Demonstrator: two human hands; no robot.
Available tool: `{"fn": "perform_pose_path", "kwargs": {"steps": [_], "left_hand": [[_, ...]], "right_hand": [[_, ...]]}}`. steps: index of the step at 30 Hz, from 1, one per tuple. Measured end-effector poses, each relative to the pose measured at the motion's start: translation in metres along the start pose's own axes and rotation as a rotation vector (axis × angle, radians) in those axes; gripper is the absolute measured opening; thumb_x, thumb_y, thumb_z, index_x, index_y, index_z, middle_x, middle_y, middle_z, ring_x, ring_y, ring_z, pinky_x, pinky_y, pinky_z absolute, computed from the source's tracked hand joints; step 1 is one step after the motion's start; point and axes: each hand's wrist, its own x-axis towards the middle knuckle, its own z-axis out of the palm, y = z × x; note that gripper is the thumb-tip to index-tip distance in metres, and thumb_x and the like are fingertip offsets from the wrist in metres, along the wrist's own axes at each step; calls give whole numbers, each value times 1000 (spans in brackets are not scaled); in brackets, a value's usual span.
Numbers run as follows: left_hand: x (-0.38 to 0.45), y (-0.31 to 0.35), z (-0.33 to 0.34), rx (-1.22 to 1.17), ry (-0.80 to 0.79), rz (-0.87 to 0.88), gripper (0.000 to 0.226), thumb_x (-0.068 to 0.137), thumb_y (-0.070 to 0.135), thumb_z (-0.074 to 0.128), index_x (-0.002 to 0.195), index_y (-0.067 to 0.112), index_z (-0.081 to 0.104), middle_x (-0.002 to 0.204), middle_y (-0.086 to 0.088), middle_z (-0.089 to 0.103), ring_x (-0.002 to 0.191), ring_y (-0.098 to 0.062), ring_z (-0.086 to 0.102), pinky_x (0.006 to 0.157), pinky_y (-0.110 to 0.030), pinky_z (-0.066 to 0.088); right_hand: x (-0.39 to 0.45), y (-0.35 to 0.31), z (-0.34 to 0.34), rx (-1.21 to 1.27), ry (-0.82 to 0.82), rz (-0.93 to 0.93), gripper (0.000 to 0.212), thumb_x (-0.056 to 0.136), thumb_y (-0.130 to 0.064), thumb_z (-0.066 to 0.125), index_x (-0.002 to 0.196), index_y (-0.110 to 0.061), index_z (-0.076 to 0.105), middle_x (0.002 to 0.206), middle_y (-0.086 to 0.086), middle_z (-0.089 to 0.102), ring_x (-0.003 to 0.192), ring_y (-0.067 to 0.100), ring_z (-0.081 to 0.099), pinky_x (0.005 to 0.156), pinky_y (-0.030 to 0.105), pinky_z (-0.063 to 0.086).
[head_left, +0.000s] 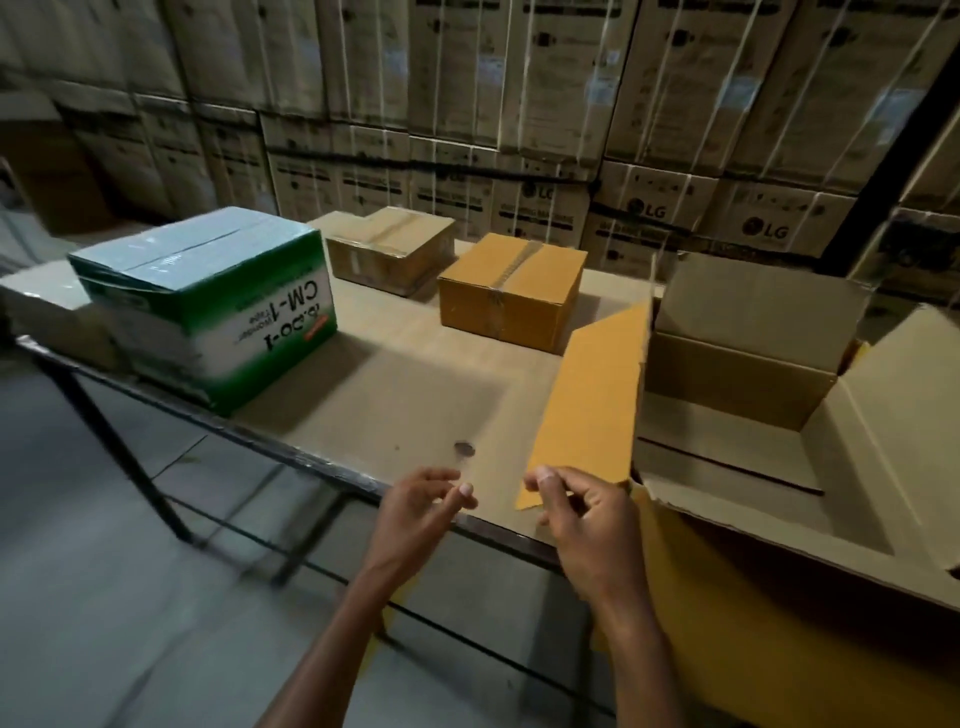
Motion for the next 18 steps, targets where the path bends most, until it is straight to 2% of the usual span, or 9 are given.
{"fn": "perform_pose_path", "kwargs": {"steps": [2, 3, 5, 7, 9, 11, 13, 15, 18], "left_hand": [[3, -19, -22, -38, 24, -33, 25, 96, 23, 69, 109, 2, 74, 91, 24, 75, 86, 4, 71, 81, -22, 60], [7, -29, -32, -35, 41, -42, 25, 96, 22, 69, 107, -1, 74, 89, 25, 75, 85, 6, 71, 78, -17, 58], [16, -43, -51, -12, 75, -71, 20, 96, 23, 69, 94, 9, 81, 91, 16, 76, 88, 5, 70, 77, -16, 56], [26, -54, -64, -29, 101, -82, 21, 96, 24, 70, 79, 22, 82, 95, 11, 76, 89, 2, 69, 76, -14, 53], [40, -61, -71, -60, 104, -74, 24, 96, 22, 69, 75, 23, 81, 89, 7, 77, 87, 1, 70, 75, -12, 50], [57, -73, -75, -46, 78, -86, 25, 98, 21, 67, 79, 15, 82, 88, 5, 77, 87, 4, 69, 75, -9, 47], [75, -86, -80, -42, 44, -116, 26, 99, 23, 66, 83, 11, 82, 91, 5, 77, 88, 5, 68, 73, -7, 46], [95, -100, -83, -48, 2, -158, 25, 98, 25, 66, 84, 12, 82, 90, 6, 78, 87, 7, 68, 71, -5, 46], [140, -121, -83, -49, -19, -196, 25, 97, 28, 68, 81, 16, 83, 87, 4, 79, 85, 1, 70, 71, -11, 48]], "right_hand": [[6, 8, 43, -20, -26, 18, 21, 102, -28, 64, 90, -27, 81, 78, -26, 74, 72, -1, 70, 62, 14, 49], [9, 12, 61, -38, -39, 31, 23, 102, -27, 64, 88, -24, 82, 73, -26, 73, 69, -1, 69, 60, 15, 48], [15, 23, 94, -77, -74, 81, 24, 101, -28, 65, 86, -21, 83, 71, -24, 72, 68, 1, 69, 60, 21, 50], [22, 35, 118, -91, -97, 133, 26, 101, -31, 65, 84, -22, 81, 76, -15, 76, 69, 8, 72, 64, 32, 56], [36, 45, 138, -100, -117, 186, 30, 103, -37, 62, 85, -19, 79, 81, -6, 76, 73, 14, 73, 68, 39, 58], [54, 59, 154, -141, -124, 230, 33, 104, -44, 58, 91, -19, 76, 85, -3, 75, 78, 13, 71, 72, 37, 56], [71, 75, 167, -159, -125, 252, 31, 104, -48, 55, 106, -25, 76, 98, -7, 76, 89, 8, 69, 75, 31, 54], [91, 90, 177, -190, -124, 273, 31, 103, -47, 56, 118, -26, 74, 109, -7, 75, 98, 7, 67, 77, 26, 50], [128, 108, 188, -222, -97, 332, 29, 102, -42, 60, 122, -25, 72, 113, -6, 72, 100, 7, 64, 77, 23, 47]]}}
